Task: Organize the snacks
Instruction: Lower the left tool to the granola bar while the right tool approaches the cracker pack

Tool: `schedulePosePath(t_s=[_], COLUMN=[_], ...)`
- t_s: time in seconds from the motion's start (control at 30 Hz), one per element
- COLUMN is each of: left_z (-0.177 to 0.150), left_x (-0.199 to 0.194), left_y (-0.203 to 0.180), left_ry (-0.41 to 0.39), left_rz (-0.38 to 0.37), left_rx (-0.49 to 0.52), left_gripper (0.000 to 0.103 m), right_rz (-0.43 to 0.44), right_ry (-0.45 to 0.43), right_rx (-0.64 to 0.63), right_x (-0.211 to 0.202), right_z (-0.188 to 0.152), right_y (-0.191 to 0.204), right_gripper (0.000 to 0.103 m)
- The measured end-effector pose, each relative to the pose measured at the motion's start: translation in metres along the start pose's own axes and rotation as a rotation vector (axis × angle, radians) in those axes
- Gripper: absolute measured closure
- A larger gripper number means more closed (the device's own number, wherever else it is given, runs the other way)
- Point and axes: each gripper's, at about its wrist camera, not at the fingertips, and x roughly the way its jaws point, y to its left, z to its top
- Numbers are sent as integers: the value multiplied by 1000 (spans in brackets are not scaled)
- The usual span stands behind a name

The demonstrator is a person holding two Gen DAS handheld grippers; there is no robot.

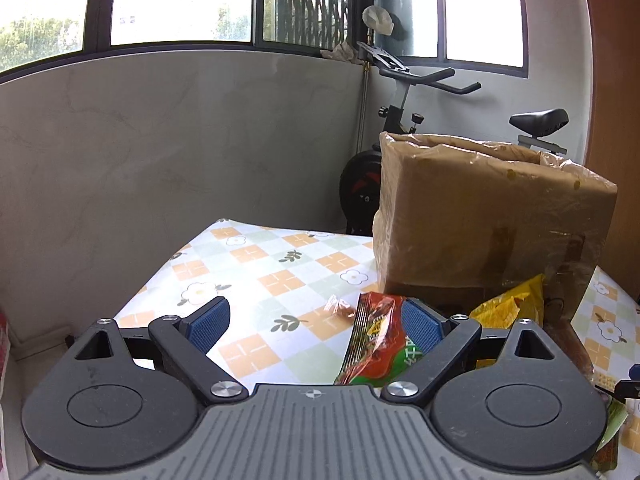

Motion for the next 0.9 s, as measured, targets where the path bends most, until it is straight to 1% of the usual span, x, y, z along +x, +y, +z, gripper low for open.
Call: schedulePosePath(t_s=[0.07, 0.2, 0.33, 0.47, 0.53, 0.63, 0.73, 0.83, 0.9], left_z=[-7, -18, -27, -33, -35, -49, -59, -68, -70], left_x=[-1, -2, -1, 8, 9, 8, 10, 17, 20], left_y=[4, 8, 5, 2, -1, -7, -11, -13, -12], left_ry=[24, 77, 138, 224, 257, 306, 366, 411, 427], left_rz=[0, -28, -41, -83, -93, -117, -142, -137, -134], left_rx=[-33, -83, -86, -111, -113, -130, -147, -151, -159], left_gripper=[9, 10, 12, 12, 13, 13, 16, 19, 19], right_rz=[-18, -42, -21, 5, 1, 1, -21, -42, -60], right_ry=[37, 85, 96, 104, 101, 81, 54, 13, -7], right_rx=[-33, -159, -216, -196, -188, -162, -157, -149, -160], right_x=[5, 11, 18, 31, 37, 44, 51, 52, 50], right_z=[-2, -5, -3, 1, 1, 2, -1, -7, -11], right_y=[-4, -6, -8, -10, -9, -7, -3, 0, 1], right_gripper=[58, 57, 50, 51, 51, 52, 52, 51, 52])
